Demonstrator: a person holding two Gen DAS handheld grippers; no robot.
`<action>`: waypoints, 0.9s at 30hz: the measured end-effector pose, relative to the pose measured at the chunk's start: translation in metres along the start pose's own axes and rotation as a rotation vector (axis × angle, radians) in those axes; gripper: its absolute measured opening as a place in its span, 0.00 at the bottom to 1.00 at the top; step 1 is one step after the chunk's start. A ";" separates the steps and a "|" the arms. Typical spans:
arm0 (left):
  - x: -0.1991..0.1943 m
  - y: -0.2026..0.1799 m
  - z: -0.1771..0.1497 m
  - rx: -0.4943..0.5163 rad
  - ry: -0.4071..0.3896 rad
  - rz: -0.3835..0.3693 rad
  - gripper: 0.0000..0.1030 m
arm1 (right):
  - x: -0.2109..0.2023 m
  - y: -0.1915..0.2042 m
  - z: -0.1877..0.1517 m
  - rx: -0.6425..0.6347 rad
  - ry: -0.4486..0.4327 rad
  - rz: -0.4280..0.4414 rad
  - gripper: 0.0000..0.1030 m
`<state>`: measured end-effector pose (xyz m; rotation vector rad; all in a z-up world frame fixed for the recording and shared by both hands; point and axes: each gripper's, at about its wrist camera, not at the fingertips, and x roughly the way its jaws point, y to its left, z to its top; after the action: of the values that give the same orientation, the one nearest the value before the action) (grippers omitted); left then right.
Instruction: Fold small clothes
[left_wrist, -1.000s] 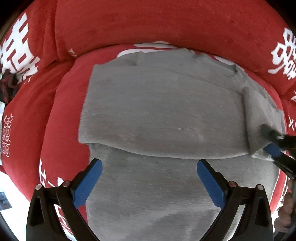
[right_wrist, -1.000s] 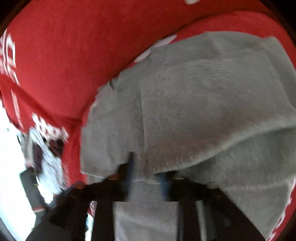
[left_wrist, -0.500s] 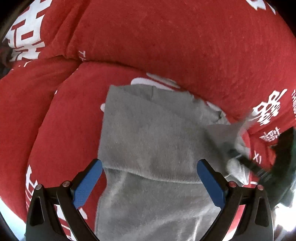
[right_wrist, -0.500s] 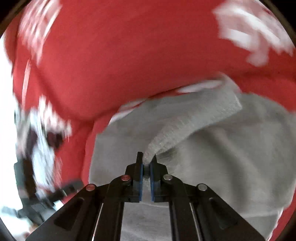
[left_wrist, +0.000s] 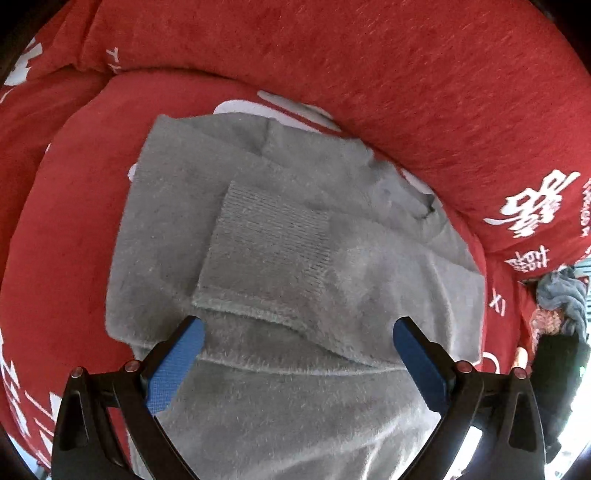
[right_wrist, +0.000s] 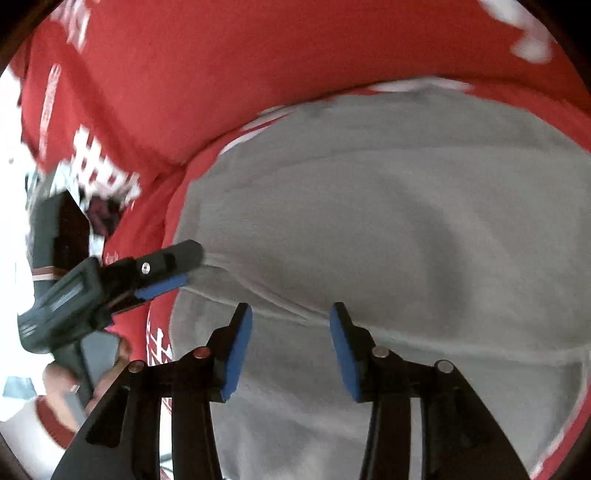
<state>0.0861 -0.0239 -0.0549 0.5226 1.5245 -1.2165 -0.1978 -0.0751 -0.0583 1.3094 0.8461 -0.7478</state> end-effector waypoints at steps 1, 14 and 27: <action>0.003 0.002 0.002 -0.011 0.000 0.004 1.00 | -0.010 -0.017 -0.004 0.052 -0.015 -0.004 0.46; 0.013 0.001 0.026 0.023 -0.020 0.156 0.19 | -0.060 -0.168 -0.035 0.714 -0.262 0.138 0.06; 0.016 -0.008 -0.003 0.043 -0.032 0.125 0.17 | -0.067 -0.202 -0.038 0.559 -0.228 0.165 0.06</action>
<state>0.0726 -0.0282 -0.0658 0.6153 1.4203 -1.1580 -0.4084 -0.0617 -0.1042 1.7203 0.3450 -1.0209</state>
